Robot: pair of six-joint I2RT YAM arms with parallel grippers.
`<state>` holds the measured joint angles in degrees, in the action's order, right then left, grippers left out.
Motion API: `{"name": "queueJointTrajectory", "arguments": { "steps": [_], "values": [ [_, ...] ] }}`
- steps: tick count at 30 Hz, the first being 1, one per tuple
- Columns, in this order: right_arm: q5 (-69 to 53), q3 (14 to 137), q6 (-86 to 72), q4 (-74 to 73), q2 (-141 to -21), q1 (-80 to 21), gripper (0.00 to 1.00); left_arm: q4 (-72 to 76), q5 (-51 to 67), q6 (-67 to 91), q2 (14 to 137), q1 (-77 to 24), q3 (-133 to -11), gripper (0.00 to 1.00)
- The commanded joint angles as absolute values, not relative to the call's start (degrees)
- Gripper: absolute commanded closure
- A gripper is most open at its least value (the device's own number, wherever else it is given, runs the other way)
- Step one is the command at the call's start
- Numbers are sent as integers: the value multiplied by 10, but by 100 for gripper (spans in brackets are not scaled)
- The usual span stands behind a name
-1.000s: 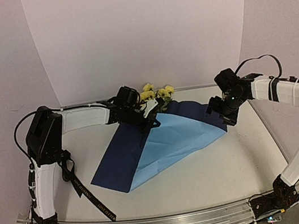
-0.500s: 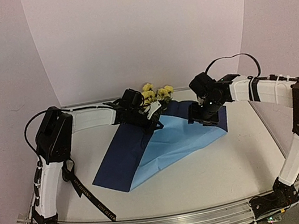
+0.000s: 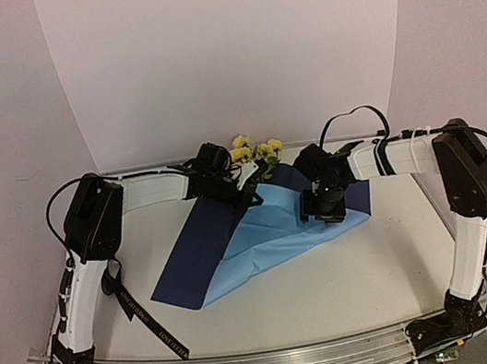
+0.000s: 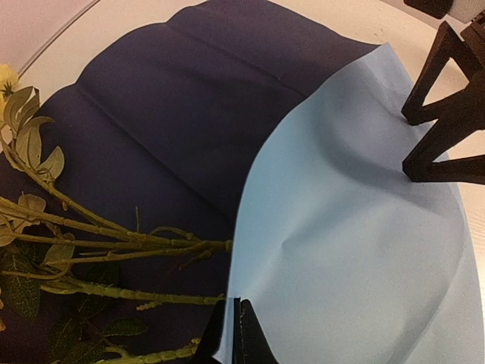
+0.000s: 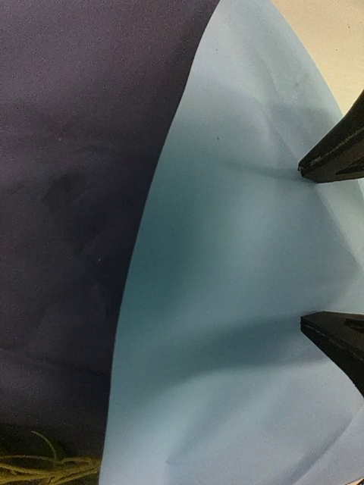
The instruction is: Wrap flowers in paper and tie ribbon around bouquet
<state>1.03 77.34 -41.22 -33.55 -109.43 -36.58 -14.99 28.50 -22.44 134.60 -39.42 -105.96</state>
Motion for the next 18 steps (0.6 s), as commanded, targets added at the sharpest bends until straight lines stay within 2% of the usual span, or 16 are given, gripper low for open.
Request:
{"name": "queueJointTrajectory", "arguments": {
  "steps": [1,12,18],
  "values": [
    [41,770,-403,-329,-1106,-365,38,-144,298,-219,1360,-388,-1091,100],
    [54,787,-395,-346,-1112,-365,36,-142,308,-226,1381,-373,-1101,100],
    [73,840,-368,-368,-1068,-375,30,-140,309,-226,1391,-370,-1114,100]
  ]
}}
